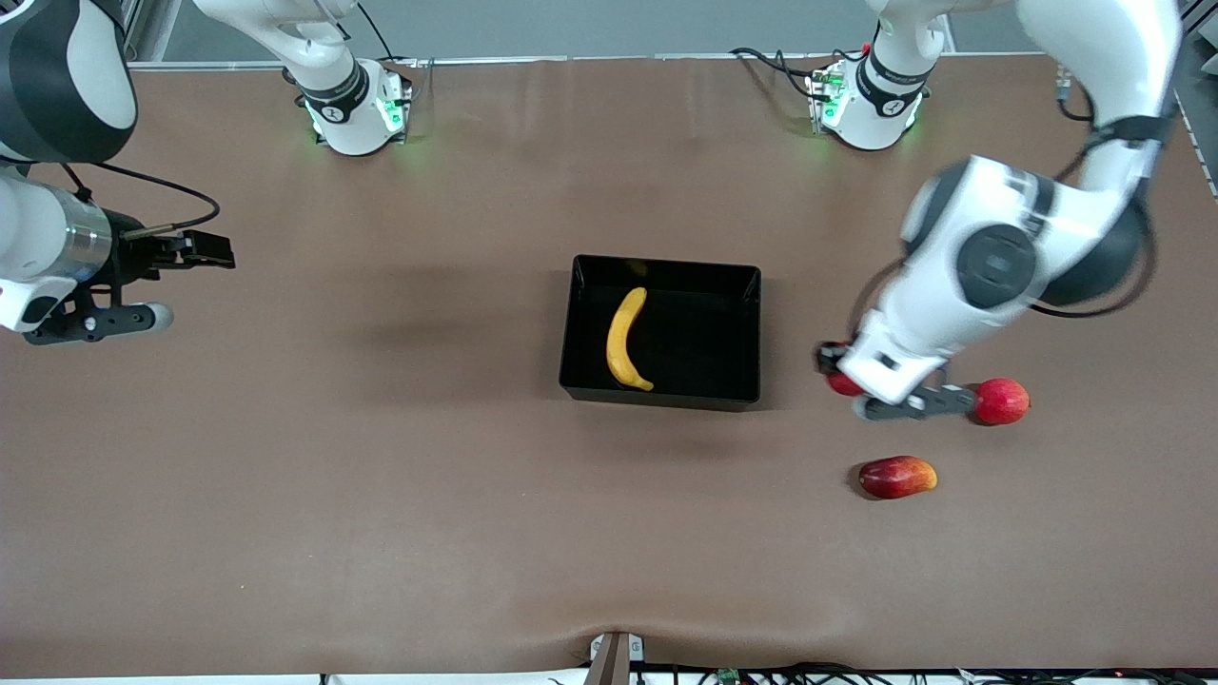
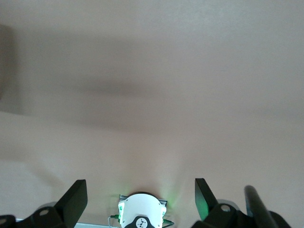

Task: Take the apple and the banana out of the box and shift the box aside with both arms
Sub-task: 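Place the apple beside the mangosteen while the right gripper reaches the tray, then reach the left gripper to the banana while the right gripper grips the tray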

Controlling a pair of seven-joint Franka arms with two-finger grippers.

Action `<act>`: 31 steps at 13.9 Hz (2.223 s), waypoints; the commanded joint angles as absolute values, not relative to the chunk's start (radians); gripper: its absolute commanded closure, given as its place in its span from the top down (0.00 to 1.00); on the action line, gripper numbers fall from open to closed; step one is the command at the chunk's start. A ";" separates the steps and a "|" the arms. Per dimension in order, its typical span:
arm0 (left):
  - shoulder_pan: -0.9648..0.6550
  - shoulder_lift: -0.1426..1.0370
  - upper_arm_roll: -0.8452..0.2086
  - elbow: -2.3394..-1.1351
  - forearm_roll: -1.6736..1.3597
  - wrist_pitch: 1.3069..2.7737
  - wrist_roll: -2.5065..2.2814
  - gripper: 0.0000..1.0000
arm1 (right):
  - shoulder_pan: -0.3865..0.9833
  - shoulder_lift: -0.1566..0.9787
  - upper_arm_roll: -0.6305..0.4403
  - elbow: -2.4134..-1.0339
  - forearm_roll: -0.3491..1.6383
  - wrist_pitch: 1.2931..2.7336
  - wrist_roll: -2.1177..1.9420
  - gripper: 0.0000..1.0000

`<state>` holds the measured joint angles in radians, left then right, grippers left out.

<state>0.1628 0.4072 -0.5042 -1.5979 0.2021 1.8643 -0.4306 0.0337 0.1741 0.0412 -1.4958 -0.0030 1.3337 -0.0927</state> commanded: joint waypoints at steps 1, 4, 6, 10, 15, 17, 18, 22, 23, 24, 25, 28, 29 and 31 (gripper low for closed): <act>0.250 0.451 -0.514 -1.594 0.229 1.865 -0.318 0.00 | 0.103 0.216 0.041 -1.480 0.023 1.335 -0.092 1.00; 0.327 0.497 -0.512 -1.600 0.300 1.879 -0.227 0.00 | 0.171 0.248 0.041 -1.483 0.103 1.411 -0.027 1.00; 0.365 0.535 -0.512 -1.617 0.333 1.910 -0.215 0.00 | 0.245 0.270 0.041 -1.483 0.130 1.460 0.149 1.00; 0.391 0.583 -0.512 -1.676 0.425 2.017 -0.213 0.00 | 0.417 0.337 0.041 -1.483 0.133 1.627 0.440 1.00; 0.435 0.653 -0.512 -1.698 0.433 2.085 -0.163 0.00 | 0.604 0.477 0.041 -1.483 0.121 1.903 0.681 1.00; 0.454 0.679 -0.512 -1.698 0.433 2.115 -0.134 0.00 | 0.652 0.541 0.041 -1.483 0.120 2.008 0.695 1.00; 0.454 0.687 -0.511 -1.697 0.433 2.118 -0.133 0.00 | 0.667 0.561 0.040 -1.483 0.118 2.035 0.695 1.00; 0.449 0.706 -0.511 -1.695 0.433 2.131 -0.132 0.06 | 0.638 0.557 0.034 -1.486 0.115 1.968 0.684 1.00; 0.448 0.701 -0.509 -1.694 0.439 2.129 -0.132 0.49 | 0.632 0.552 0.031 -1.486 0.114 1.951 0.684 1.00; 0.449 0.690 -0.511 -1.690 0.458 2.120 -0.129 0.99 | 0.620 0.548 0.031 -1.486 0.114 1.942 0.684 1.00; 0.451 0.675 -0.511 -1.689 0.465 2.118 -0.120 1.00 | 0.614 0.542 0.032 -1.486 0.114 1.934 0.692 1.00; 0.446 0.594 -0.535 -1.684 0.451 2.074 -0.113 1.00 | 0.609 0.523 0.031 -1.502 0.114 1.921 0.693 1.00; 0.445 0.566 -0.567 -1.672 0.448 2.039 -0.124 1.00 | 0.597 0.515 0.031 -1.503 0.114 1.905 0.693 1.00; 0.445 0.539 -0.639 -1.643 0.420 1.955 -0.146 1.00 | 0.595 0.511 0.031 -1.505 0.114 1.896 0.693 1.00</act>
